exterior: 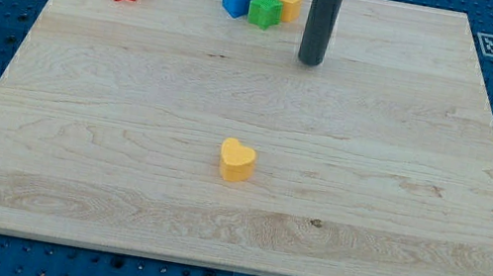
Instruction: Push the yellow heart to the yellow hexagon
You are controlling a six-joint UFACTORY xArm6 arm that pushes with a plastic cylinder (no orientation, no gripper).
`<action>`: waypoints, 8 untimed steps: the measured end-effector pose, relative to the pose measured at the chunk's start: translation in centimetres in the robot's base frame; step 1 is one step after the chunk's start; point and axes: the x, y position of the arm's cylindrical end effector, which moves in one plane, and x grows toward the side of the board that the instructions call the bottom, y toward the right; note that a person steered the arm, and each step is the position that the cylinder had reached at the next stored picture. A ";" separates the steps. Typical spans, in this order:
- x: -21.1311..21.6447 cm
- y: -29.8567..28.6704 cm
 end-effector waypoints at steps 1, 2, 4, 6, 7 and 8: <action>2.7 -8.3; 6.0 -16.2; 16.7 -15.8; 16.7 -10.9; 16.7 -4.5; 16.7 0.7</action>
